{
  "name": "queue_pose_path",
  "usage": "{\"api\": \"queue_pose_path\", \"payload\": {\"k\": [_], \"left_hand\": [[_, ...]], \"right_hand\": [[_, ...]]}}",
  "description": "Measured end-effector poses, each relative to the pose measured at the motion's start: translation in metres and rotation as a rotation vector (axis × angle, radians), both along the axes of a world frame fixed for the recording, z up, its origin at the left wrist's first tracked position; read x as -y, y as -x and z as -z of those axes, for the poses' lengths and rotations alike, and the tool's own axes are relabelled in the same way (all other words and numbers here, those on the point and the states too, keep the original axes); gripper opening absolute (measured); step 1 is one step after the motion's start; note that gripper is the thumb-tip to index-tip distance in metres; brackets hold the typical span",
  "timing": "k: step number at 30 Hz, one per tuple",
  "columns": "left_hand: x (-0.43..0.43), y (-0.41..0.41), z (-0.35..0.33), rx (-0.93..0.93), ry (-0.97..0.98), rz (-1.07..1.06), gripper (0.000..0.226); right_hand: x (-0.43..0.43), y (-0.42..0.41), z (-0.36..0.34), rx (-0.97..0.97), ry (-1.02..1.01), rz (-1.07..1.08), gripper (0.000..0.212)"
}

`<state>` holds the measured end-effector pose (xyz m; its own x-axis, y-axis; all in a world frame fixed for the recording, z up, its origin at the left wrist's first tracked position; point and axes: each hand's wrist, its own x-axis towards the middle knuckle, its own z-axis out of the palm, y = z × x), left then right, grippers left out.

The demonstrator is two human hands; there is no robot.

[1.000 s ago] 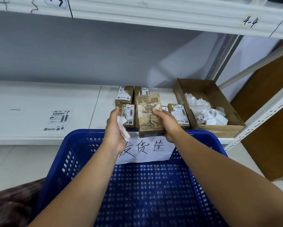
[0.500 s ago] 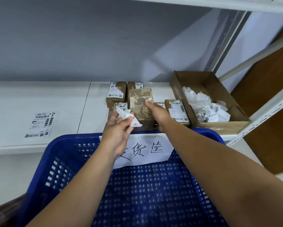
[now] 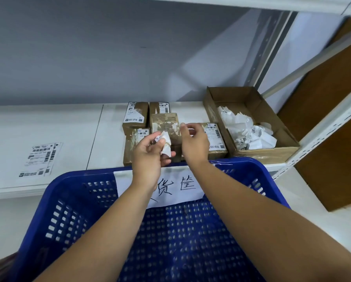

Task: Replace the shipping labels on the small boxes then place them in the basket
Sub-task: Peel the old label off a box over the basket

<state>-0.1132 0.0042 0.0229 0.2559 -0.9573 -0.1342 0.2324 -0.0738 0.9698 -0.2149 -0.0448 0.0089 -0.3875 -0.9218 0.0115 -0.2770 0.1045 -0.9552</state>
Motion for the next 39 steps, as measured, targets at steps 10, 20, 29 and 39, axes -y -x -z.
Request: {"api": "queue_pose_path", "payload": {"k": [10,20,29,39], "left_hand": [[-0.004,0.039,-0.015,0.351,0.084,-0.144,0.016],[-0.019,0.092,-0.034,0.399,0.092,0.369,0.043],[-0.007,0.101,-0.021,0.176,-0.061,0.289,0.027],[0.002,0.105,-0.001,0.274,-0.089,0.363,0.025]], "right_hand": [[-0.056,0.027,-0.025,0.681,-0.078,-0.294,0.019],[-0.046,0.093,-0.031,0.53,0.015,0.148,0.014],[-0.003,0.162,-0.009,-0.169,0.01,0.312,0.023],[0.008,0.174,0.036,-0.889,-0.485,-0.26,0.047]]}}
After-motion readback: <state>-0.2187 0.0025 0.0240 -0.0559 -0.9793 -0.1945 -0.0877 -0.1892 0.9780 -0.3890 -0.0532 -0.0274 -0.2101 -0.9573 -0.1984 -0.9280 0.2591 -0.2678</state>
